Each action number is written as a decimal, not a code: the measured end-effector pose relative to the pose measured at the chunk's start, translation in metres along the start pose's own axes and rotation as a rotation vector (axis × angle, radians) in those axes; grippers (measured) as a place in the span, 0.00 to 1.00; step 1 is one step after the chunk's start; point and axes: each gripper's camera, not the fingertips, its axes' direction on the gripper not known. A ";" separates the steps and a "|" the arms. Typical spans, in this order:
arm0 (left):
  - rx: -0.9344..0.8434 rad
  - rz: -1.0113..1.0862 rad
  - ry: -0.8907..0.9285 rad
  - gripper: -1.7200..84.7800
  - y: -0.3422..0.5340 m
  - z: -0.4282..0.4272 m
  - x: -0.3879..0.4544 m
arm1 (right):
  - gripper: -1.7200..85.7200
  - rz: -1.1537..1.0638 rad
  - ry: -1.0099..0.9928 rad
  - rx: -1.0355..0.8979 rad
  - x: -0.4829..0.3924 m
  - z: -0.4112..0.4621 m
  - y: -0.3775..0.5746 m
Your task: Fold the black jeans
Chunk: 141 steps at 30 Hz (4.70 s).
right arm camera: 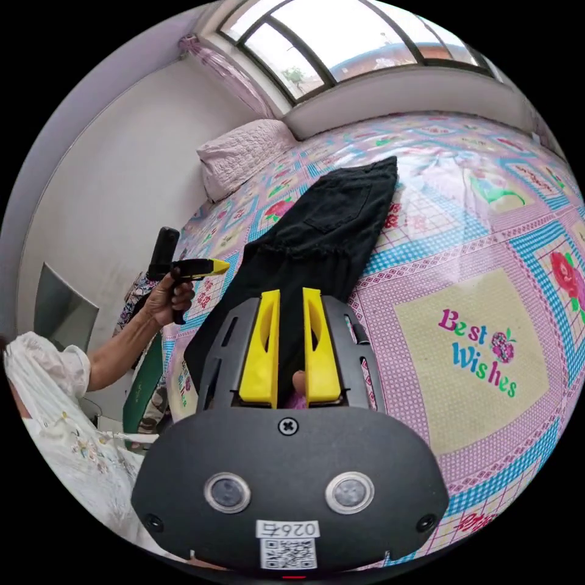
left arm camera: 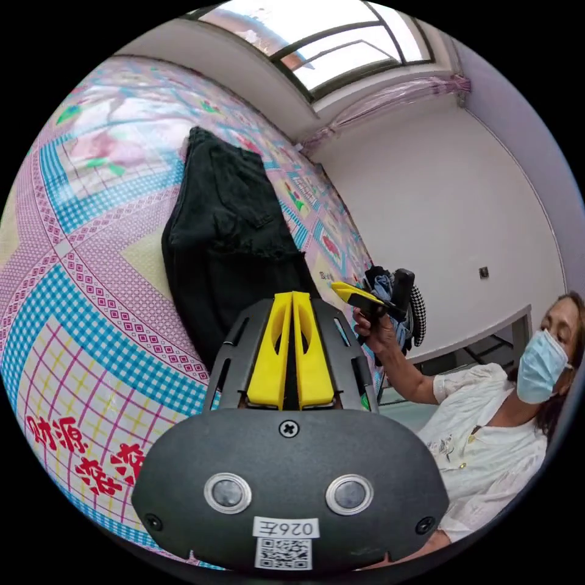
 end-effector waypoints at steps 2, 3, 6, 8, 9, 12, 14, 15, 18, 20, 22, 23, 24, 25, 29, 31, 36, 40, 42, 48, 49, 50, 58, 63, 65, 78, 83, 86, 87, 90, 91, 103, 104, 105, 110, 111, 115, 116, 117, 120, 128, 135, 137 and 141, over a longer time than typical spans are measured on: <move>0.184 0.114 -0.001 0.01 0.025 -0.041 0.048 | 0.07 -0.068 0.036 0.213 -0.051 -0.051 0.041; 0.316 0.226 -0.040 0.01 0.043 -0.069 0.090 | 0.07 -0.089 0.056 0.290 -0.067 -0.067 0.053; 0.672 0.516 -0.181 0.01 0.093 -0.121 0.193 | 0.05 -0.244 0.309 0.690 -0.160 -0.135 0.106; 0.949 0.575 -0.139 0.01 0.122 -0.136 0.228 | 0.02 -0.352 0.373 0.783 -0.214 -0.152 0.119; 1.007 0.646 0.052 0.01 0.126 -0.144 0.240 | 0.01 -0.370 0.348 0.776 -0.224 -0.154 0.118; 0.751 0.791 0.449 0.01 0.102 -0.147 0.265 | 0.01 -0.532 0.201 0.708 -0.269 -0.157 0.113; 0.651 0.746 0.243 0.01 0.100 -0.138 0.281 | 0.01 -0.605 0.288 0.614 -0.296 -0.136 0.113; 0.595 0.711 0.042 0.01 0.104 -0.126 0.288 | 0.01 -0.599 0.321 0.597 -0.298 -0.127 0.115; 0.355 0.605 -0.326 0.01 0.121 -0.076 0.273 | 0.01 -0.513 0.374 0.383 -0.276 -0.073 0.128; 0.172 0.516 -0.467 0.02 0.139 -0.041 0.245 | 0.01 -0.381 0.373 0.178 -0.241 -0.027 0.144; -0.036 0.404 -0.547 0.04 0.167 0.000 0.201 | 0.02 -0.305 0.331 0.101 -0.219 0.000 0.158; -0.073 0.379 -0.557 0.06 0.174 0.008 0.192 | 0.02 -0.265 0.287 0.067 -0.207 0.014 0.163; -0.134 0.322 -0.577 0.09 0.185 0.022 0.173 | 0.03 -0.246 0.268 0.045 -0.202 0.021 0.164; -0.174 0.271 -0.576 0.13 0.192 0.032 0.158 | 0.04 -0.210 0.238 0.008 -0.193 0.032 0.165; -0.184 0.142 -0.508 0.19 0.196 0.043 0.127 | 0.11 -0.139 0.210 -0.026 -0.170 0.054 0.163; -0.181 0.102 -0.475 0.20 0.190 0.046 0.116 | 0.14 -0.090 0.194 -0.031 -0.155 0.060 0.159; -0.176 0.062 -0.440 0.21 0.174 0.053 0.099 | 0.18 0.038 0.062 -0.039 -0.111 0.077 0.145; -0.195 0.027 -0.371 0.14 0.159 0.057 0.077 | 0.12 0.067 0.004 -0.052 -0.089 0.093 0.123; -0.192 0.017 -0.354 0.13 0.156 0.054 0.070 | 0.09 0.063 0.013 -0.071 -0.082 0.095 0.113; -0.102 -0.035 -0.208 0.03 0.160 0.016 0.056 | 0.04 0.043 -0.029 -0.064 -0.066 0.071 0.099; -0.097 -0.032 -0.188 0.02 0.163 0.009 0.057 | 0.04 0.036 -0.046 -0.067 -0.065 0.065 0.100; -0.101 -0.028 -0.185 0.02 0.165 0.006 0.058 | 0.03 0.033 -0.060 -0.072 -0.066 0.058 0.104; -0.182 -0.032 -0.027 0.01 0.213 -0.046 0.086 | 0.03 0.143 -0.210 -0.107 -0.078 0.007 0.173; -0.156 -0.033 0.117 0.01 0.218 -0.086 0.106 | 0.03 0.152 -0.358 -0.090 -0.102 -0.048 0.197; -0.123 0.004 0.140 0.01 0.201 -0.098 0.112 | 0.03 0.114 -0.375 -0.041 -0.111 -0.073 0.183; -0.062 0.144 0.044 0.01 -0.086 -0.054 -0.002 | 0.03 0.133 -0.298 0.061 0.044 -0.018 -0.064; -0.004 -0.146 0.101 0.01 -0.156 0.003 -0.118 | 0.04 0.331 -0.276 -0.047 0.165 0.084 -0.154; -0.033 -0.325 0.130 0.01 -0.166 0.030 -0.172 | 0.06 0.389 -0.272 -0.154 0.204 0.132 -0.169; -0.013 -0.343 0.155 0.01 -0.166 0.029 -0.180 | 0.06 0.392 -0.293 -0.158 0.207 0.137 -0.169; 0.001 -0.272 0.135 0.01 -0.169 0.016 -0.171 | 0.10 0.362 -0.345 -0.106 0.203 0.136 -0.159; 0.014 -0.215 0.097 0.01 -0.171 0.006 -0.162 | 0.12 0.356 -0.324 -0.075 0.199 0.127 -0.152; -0.237 0.243 -0.144 0.01 -0.179 0.097 -0.041 | 0.07 -0.197 0.091 -0.053 0.012 0.173 -0.150; -0.268 0.257 -0.184 0.01 -0.184 0.112 -0.043 | 0.06 -0.266 0.212 -0.089 0.000 0.199 -0.157; -0.343 0.260 -0.310 0.01 -0.193 0.145 -0.054 | 0.04 -0.306 0.303 -0.109 -0.003 0.213 -0.160; -0.328 0.074 -0.197 0.01 -0.220 0.164 -0.076 | 0.01 -0.157 0.262 -0.100 0.035 0.230 -0.174; -0.293 0.121 -0.202 0.01 -0.218 0.154 -0.061 | 0.01 -0.142 0.246 -0.082 0.037 0.225 -0.170; -0.395 0.240 -0.447 0.01 -0.200 0.166 -0.048 | 0.02 -0.132 0.267 -0.043 0.026 0.213 -0.140; -0.440 0.221 -0.440 0.01 -0.199 0.172 -0.052 | 0.02 -0.149 0.316 -0.078 0.023 0.220 -0.134; -0.408 0.160 -0.407 0.01 -0.200 0.167 -0.053 | 0.03 -0.147 0.324 -0.085 0.022 0.222 -0.132; -0.232 0.197 -0.298 0.01 -0.190 0.129 -0.017 | 0.05 -0.155 0.322 -0.064 0.001 0.210 -0.120; -0.193 0.258 -0.445 0.01 -0.076 0.088 0.051 | 0.02 -0.332 0.348 -0.164 -0.091 0.248 -0.044; -0.184 0.175 -0.467 0.01 -0.045 0.068 0.034 | 0.01 -0.175 0.249 -0.191 -0.076 0.238 -0.044; -0.117 0.222 -0.450 0.01 -0.033 0.040 0.054 | 0.01 -0.162 0.353 -0.122 -0.111 0.214 -0.032; -0.050 0.217 -0.389 0.01 0.015 0.003 0.074 | 0.01 -0.150 0.288 -0.059 -0.162 0.195 0.001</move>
